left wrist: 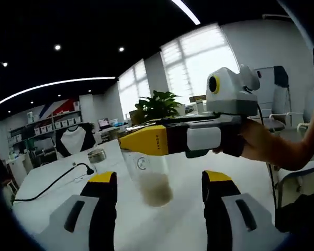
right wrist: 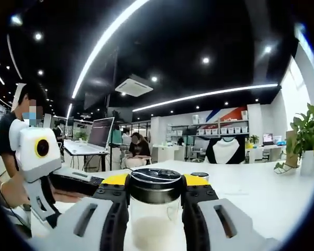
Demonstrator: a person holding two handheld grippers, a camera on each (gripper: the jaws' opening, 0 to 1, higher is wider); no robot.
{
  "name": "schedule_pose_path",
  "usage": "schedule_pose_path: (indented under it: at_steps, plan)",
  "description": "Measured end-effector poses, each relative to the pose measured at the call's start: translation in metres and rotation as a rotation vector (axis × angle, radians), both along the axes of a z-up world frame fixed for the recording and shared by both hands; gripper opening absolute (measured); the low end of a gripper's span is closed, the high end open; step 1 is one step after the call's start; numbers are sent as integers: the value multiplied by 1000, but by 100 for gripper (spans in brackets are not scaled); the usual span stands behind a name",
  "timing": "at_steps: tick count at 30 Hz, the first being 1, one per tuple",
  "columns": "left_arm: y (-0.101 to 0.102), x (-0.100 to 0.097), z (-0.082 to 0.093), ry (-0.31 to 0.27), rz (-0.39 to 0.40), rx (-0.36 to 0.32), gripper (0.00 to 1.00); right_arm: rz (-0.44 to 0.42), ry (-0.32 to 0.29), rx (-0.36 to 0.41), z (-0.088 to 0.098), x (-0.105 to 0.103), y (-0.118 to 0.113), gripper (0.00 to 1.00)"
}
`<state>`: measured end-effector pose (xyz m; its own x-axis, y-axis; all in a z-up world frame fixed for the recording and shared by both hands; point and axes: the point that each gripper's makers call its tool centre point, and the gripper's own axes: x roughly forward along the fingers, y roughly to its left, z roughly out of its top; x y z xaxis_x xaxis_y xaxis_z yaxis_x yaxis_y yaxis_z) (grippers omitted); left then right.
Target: Rotate the seasoning bottle until the label or dispensing opening points toward the visible target arrow and the bottle remains upright within the marked orientation range
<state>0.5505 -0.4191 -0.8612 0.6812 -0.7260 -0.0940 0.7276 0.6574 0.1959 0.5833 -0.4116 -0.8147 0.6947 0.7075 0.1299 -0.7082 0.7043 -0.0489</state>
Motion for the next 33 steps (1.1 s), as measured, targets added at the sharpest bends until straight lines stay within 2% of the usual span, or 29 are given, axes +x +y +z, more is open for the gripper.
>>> schedule_pose_path:
  at_steps: [6,11,15,16,17,20,27,33]
  plan:
    - [-5,5,-3,3,1,22,62,13,1,-2,0,-8,2,35]
    - [-8,5,2,-14,-2,-18,52,15,11,-6,-5,-13,3,35]
    - [-7,9,0,5,24,-34,52,22,15,2,-5,-17,4,35]
    - [-8,10,0,31,32,-76,52,26,13,7,-4,-19,5,35]
    - [-8,10,-1,41,39,-82,52,28,18,14,-4,-20,5,35]
    - [-10,10,0,36,61,-102,51,30,14,22,-1,-18,6,35]
    - [-6,12,0,6,98,-83,49,48,14,17,-1,-25,10,35]
    - [-3,9,7,-11,93,-87,48,54,8,15,-1,-28,13,35]
